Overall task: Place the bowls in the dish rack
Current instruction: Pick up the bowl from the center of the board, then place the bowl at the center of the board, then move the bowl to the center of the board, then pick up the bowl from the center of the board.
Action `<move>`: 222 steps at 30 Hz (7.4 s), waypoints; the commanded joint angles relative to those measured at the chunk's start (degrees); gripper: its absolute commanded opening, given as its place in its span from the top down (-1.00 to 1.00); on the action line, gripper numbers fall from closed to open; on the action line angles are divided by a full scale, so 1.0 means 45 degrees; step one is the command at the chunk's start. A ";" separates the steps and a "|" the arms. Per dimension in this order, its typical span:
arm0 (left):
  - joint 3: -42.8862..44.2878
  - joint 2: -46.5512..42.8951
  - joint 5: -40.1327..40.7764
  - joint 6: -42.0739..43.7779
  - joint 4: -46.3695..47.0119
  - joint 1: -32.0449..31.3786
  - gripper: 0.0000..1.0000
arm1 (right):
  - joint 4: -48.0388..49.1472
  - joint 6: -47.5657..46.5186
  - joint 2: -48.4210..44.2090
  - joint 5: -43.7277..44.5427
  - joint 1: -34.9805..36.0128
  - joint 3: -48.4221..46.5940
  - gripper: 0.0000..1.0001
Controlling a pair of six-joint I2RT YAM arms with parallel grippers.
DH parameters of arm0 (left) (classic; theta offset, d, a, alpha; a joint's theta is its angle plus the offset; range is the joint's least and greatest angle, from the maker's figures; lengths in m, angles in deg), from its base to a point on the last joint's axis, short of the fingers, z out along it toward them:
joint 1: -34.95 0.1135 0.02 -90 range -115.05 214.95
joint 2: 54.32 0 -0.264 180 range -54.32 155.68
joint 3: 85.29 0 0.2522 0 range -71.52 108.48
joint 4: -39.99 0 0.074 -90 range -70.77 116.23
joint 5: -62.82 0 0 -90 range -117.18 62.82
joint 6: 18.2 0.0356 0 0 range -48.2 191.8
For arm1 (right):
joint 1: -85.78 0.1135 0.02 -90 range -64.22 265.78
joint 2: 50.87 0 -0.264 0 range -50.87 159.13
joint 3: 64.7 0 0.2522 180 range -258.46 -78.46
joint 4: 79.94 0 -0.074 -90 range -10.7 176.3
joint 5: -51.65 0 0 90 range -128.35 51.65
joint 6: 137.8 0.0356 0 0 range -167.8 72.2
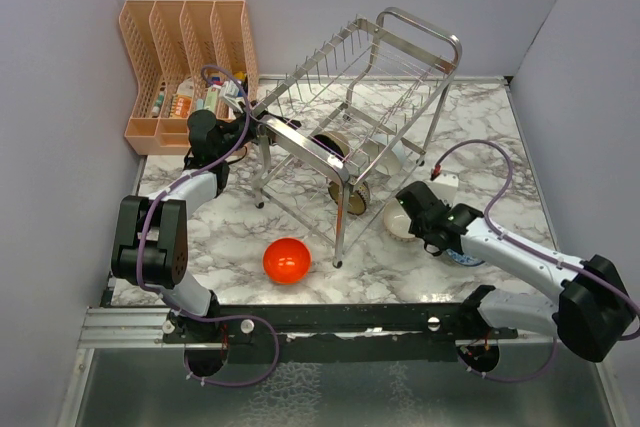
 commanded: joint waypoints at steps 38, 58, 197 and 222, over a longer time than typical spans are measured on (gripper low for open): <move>0.0092 -0.0210 -0.0183 0.0232 0.0224 -0.0014 -0.99 | -0.2512 0.0837 -0.0541 0.3309 -0.0011 -0.2413 0.98; 0.0635 -0.0889 0.0227 0.0959 -0.1818 -0.0011 -0.99 | 0.6566 -0.5618 -0.1880 0.3719 0.0246 -0.0631 0.97; -0.0587 -0.2105 0.0827 0.0951 -0.2536 0.0334 -0.99 | -0.2059 0.0880 0.1336 -0.2295 -0.3786 -0.3207 -0.18; -0.0664 -0.2162 0.0783 0.0816 -0.2541 0.0327 -0.99 | 0.1934 0.0071 -0.0285 -0.3762 -0.5934 -0.0253 0.98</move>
